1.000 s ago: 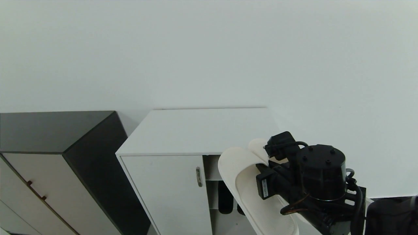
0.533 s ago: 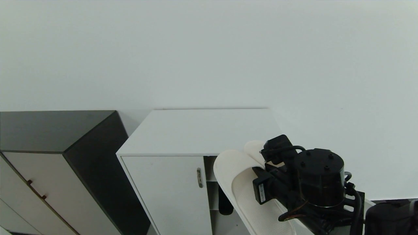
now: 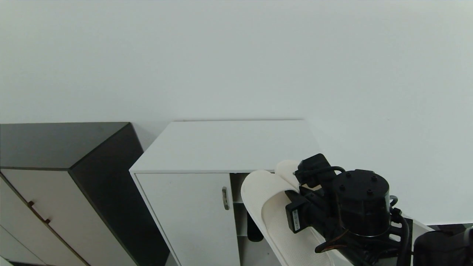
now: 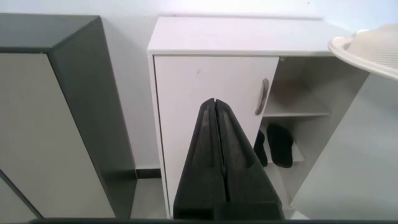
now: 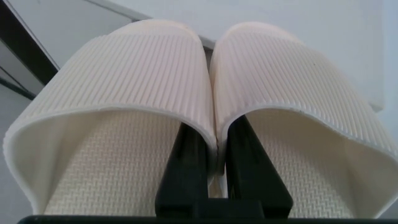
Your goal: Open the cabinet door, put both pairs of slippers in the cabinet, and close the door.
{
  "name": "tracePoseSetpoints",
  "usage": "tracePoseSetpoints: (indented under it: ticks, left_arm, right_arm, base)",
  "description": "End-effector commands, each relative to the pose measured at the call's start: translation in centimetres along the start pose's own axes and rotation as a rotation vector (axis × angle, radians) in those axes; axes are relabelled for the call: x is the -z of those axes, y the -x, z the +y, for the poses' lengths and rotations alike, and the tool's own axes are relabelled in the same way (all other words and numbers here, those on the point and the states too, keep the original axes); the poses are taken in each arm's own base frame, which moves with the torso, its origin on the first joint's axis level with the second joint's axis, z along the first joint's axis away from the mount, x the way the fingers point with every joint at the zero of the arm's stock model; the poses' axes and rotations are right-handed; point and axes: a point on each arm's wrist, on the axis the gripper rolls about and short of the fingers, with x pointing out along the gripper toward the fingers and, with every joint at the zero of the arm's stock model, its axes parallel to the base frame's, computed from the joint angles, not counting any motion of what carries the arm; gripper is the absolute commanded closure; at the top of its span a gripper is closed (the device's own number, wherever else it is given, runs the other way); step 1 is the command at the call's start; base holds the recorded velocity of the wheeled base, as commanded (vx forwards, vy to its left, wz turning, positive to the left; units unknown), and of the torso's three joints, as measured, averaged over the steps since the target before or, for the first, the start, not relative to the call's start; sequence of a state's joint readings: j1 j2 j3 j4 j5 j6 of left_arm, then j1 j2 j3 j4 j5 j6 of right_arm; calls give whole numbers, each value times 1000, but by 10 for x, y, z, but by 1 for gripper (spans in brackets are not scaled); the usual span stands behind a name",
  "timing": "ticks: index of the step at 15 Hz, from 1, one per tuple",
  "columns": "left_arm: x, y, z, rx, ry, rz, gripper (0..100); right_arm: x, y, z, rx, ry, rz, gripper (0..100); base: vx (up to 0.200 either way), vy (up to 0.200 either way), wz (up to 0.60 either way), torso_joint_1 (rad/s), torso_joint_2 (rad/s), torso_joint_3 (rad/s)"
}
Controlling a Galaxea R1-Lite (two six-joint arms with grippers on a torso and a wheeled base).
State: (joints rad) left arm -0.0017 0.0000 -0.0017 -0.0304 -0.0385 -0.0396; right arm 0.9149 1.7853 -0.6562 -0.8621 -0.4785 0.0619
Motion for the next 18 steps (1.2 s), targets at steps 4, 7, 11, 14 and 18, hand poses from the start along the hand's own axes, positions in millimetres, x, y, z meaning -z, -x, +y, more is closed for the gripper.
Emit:
tracePoseSetpoints:
  ticks: [4,7,11,14,18]
  left_arm:
    - [0,0,0,0,0,0,100]
    - [0,0,0,0,0,1,100]
    - [0,0,0,0,0,1,100]
    - [0,0,0,0,0,0,100]
    - [0,0,0,0,2,0,100]
  right_arm:
    - [0,0,0,-2,-1,0,100]
    - [0,0,0,-2,-1,0,100]
    - [1,0,0,-2,1,3,100]
    - [1,0,0,-2,1,4,100]
    - [3,-1,1,-2,4,9,100]
  base:
    - [0,0,0,-228,536,304]
    - [0,0,0,-222,553,323]
    - [0,0,0,-206,522,318]
    - [0,0,0,-178,505,312]
    - [0,0,0,-157,485,323]
